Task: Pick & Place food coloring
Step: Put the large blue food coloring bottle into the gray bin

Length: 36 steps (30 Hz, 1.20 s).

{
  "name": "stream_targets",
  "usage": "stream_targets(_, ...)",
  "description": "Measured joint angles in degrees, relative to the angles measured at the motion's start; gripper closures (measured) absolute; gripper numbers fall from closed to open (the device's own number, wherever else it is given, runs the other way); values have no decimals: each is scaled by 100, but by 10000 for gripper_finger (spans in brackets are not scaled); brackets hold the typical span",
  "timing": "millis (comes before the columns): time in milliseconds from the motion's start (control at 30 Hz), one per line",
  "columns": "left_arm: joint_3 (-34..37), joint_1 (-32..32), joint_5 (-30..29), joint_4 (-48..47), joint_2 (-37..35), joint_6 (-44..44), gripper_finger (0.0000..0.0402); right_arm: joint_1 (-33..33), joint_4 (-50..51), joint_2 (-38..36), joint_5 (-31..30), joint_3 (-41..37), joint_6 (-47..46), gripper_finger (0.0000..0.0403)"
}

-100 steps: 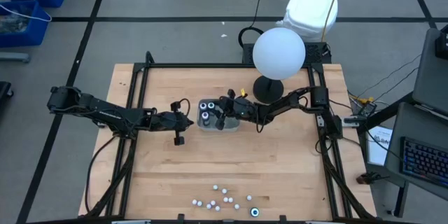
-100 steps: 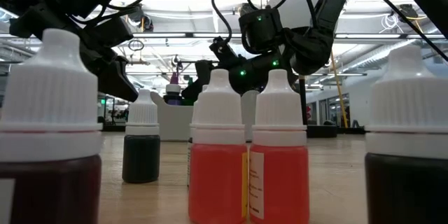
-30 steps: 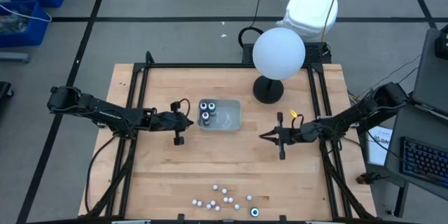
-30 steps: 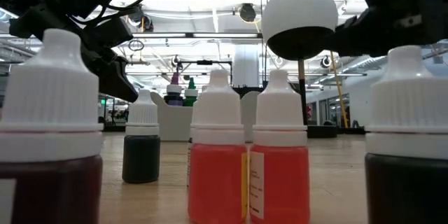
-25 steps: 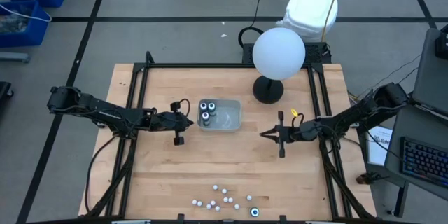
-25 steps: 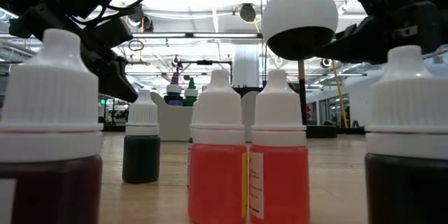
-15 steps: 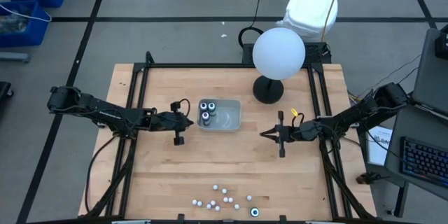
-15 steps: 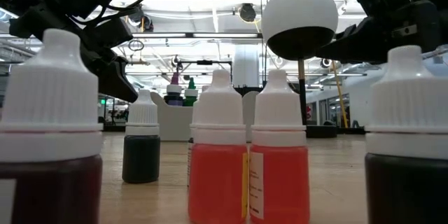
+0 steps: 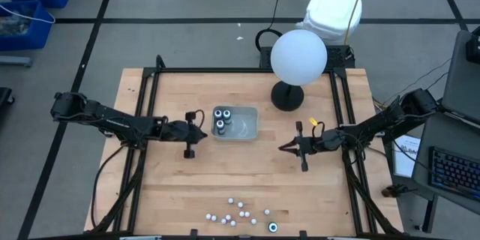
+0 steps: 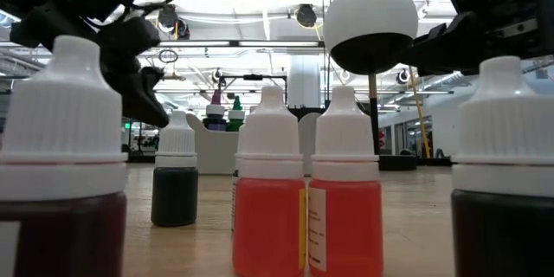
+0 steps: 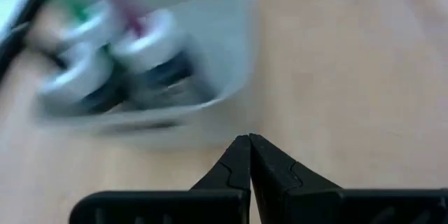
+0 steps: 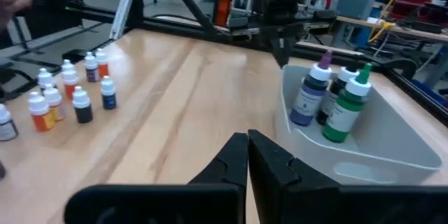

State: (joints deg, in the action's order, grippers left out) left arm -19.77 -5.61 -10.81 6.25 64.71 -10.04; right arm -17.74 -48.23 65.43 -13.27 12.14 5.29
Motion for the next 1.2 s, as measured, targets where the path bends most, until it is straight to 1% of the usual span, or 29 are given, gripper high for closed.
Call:
stream_targets(100,64,-176,603,507,-50,-585,392,0,2,0,1,0,-8,399)
stream_targets(167,129,-285,655,889,-205,-794,392,0,2,0,-1,0,-8,399)
stream_targets(333,311,-464,103,819,-1073,-726,392,0,2,0,-3,0,1,399)
stream_targets(500,938,-745,-185,824,-2458,-682,392,0,-2,0,-3,0,68,399)
stream_targets(633,1527,-819,-482,1471,-3517,-532,392,1,-1,0,127,0,116,399)
stream_targets(700,1720,-819,-531,1784,-3875,-360,392,2,-12,0,329,0,147,399)
stream_targets(767,1794,-819,-544,1769,-4173,-220,392,0,-69,0,518,0,165,399)
stream_targets(867,1814,-819,-604,1547,-4384,-74,392,0,-152,0,603,0,156,399)
stream_targets(1033,1816,-819,-621,1502,-4402,-149,392,0,-273,0,602,0,104,399)
stream_targets(1133,1816,-819,-623,1503,-4402,-158,392,-60,-282,41,783,26,-270,399)
stream_targets(1200,1816,-819,-625,1503,-4400,-145,392,-240,-230,176,890,132,-400,399)
